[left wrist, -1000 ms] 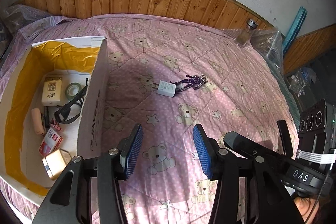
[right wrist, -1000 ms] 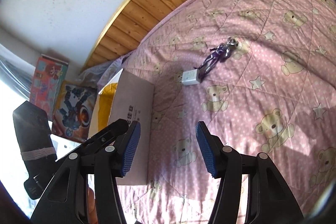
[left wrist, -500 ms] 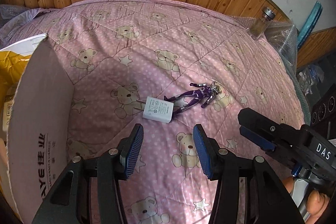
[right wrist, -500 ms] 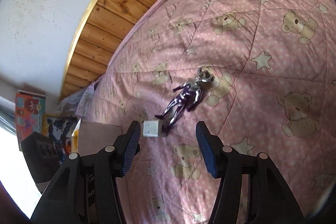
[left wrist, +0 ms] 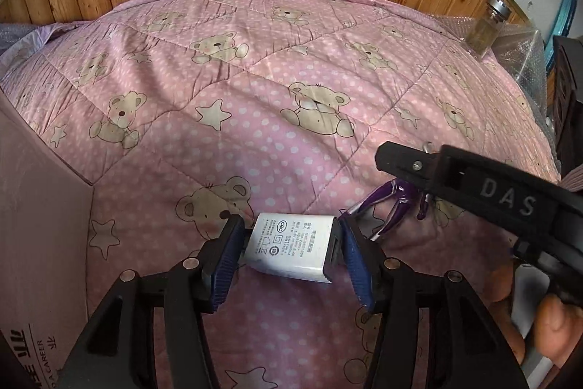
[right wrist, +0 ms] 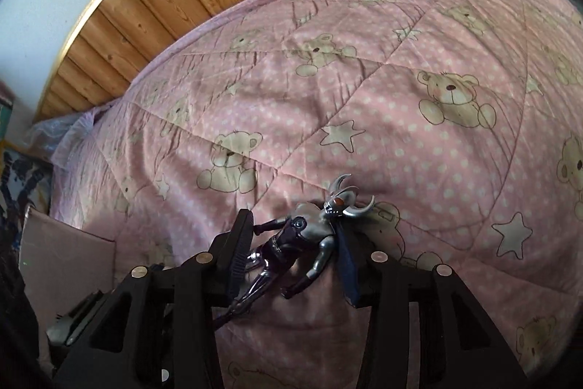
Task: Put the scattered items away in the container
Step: 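Grasp the white charger with the left tool while the right tool grasps the purple figure, then carry the white charger and purple figure over the white box with both tools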
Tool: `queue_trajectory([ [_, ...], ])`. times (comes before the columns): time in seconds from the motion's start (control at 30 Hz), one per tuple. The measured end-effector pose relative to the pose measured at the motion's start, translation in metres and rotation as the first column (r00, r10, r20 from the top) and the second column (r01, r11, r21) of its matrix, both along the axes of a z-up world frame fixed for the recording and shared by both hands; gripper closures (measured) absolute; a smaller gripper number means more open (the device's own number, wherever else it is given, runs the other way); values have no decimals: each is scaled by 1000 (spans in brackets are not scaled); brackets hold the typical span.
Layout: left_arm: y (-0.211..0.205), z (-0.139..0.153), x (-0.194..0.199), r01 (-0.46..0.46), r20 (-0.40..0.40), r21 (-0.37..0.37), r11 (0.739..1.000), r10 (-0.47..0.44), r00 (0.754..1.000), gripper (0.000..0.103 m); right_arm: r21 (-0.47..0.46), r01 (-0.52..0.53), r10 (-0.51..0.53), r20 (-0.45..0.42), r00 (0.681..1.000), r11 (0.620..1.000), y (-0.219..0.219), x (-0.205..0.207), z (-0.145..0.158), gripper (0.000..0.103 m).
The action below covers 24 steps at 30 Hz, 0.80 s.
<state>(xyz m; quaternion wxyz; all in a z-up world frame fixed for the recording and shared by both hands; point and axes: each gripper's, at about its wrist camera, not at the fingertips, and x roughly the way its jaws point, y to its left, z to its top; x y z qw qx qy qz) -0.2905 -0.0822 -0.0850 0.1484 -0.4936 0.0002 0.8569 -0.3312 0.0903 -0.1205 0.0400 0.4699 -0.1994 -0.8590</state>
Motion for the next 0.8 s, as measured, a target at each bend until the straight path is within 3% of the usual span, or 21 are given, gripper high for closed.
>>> queue_trajectory([
  [0.13, -4, 2, -2, -8, 5, 29, 1000, 8, 1000, 52, -142, 58, -60, -14, 998, 988, 22, 8, -2, 75],
  [0.23, -9, 5, -2, -21, 20, 67, 998, 19, 1000, 52, -194, 85, -92, -29, 995, 977, 30, 18, 6, 81],
  [0.4, -9, 18, 5, -28, 38, 121, 992, 24, 999, 52, -209, 91, -102, -40, 994, 974, 34, 33, 24, 84],
  [0.8, -1, 63, 52, 23, 1, 159, 987, -23, 1000, 52, -235, 124, -142, -62, 988, 964, 38, 96, 62, 84],
])
